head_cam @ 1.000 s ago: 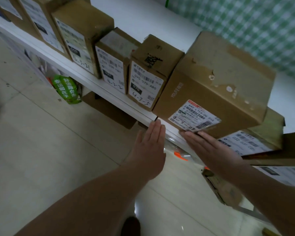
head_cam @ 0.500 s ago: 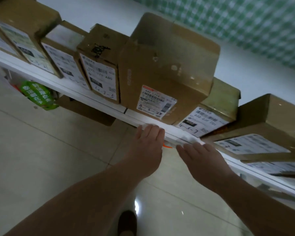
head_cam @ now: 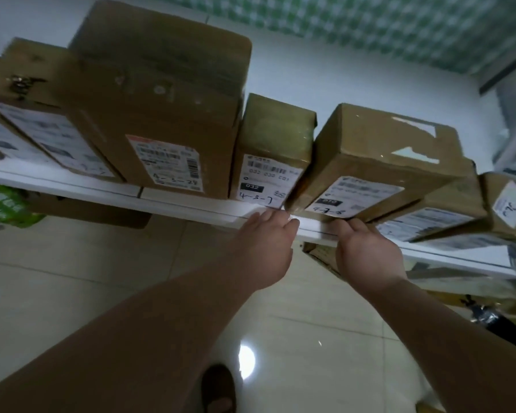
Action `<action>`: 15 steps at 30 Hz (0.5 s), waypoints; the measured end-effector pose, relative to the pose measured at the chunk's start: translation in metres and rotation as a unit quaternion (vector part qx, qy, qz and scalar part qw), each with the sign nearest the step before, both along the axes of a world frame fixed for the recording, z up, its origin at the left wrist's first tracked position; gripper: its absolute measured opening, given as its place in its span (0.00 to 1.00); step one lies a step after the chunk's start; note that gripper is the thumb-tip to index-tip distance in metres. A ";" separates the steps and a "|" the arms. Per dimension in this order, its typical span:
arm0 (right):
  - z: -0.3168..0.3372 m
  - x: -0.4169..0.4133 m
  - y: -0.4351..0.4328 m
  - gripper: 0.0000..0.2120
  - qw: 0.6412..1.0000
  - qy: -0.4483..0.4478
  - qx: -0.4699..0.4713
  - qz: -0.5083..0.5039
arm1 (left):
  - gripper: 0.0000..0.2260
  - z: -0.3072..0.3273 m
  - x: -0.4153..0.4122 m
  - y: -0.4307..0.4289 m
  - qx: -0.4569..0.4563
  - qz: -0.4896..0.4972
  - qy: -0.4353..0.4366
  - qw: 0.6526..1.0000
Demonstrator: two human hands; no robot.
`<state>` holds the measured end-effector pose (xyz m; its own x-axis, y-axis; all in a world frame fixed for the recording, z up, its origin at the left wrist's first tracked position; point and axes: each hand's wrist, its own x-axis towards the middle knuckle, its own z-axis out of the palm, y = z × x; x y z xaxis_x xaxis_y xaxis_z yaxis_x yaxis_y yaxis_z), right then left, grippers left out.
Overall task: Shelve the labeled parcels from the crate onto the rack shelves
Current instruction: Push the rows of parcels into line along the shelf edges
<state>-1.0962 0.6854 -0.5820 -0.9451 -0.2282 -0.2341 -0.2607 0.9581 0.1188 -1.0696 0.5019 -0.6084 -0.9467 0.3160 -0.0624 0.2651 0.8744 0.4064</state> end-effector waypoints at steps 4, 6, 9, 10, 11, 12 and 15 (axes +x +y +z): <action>-0.004 0.000 0.009 0.18 1.000 0.000 -0.019 0.012 | 0.17 0.001 -0.004 0.015 -0.008 0.004 -0.003 1.000; -0.004 0.003 0.017 0.18 0.999 -0.018 -0.027 0.025 | 0.17 0.001 -0.005 0.022 -0.013 0.002 -0.007 1.000; -0.004 0.009 0.036 0.19 1.000 -0.009 -0.020 0.020 | 0.16 0.005 -0.006 0.035 -0.013 -0.009 -0.009 1.000; -0.003 0.009 0.042 0.20 1.000 -0.008 -0.016 0.009 | 0.16 0.006 -0.006 0.040 -0.010 -0.014 -0.008 1.000; -0.003 0.009 0.048 0.21 1.000 -0.014 -0.014 -0.003 | 0.15 0.007 -0.007 0.045 -0.008 -0.021 -0.008 1.000; -0.003 0.007 0.054 0.23 1.000 -0.013 -0.014 -0.010 | 0.15 0.008 -0.008 0.051 -0.008 -0.029 -0.010 0.999; -0.004 0.000 0.064 0.25 0.999 -0.030 -0.023 -0.020 | 0.16 0.008 -0.012 0.066 -0.006 -0.048 -0.013 0.999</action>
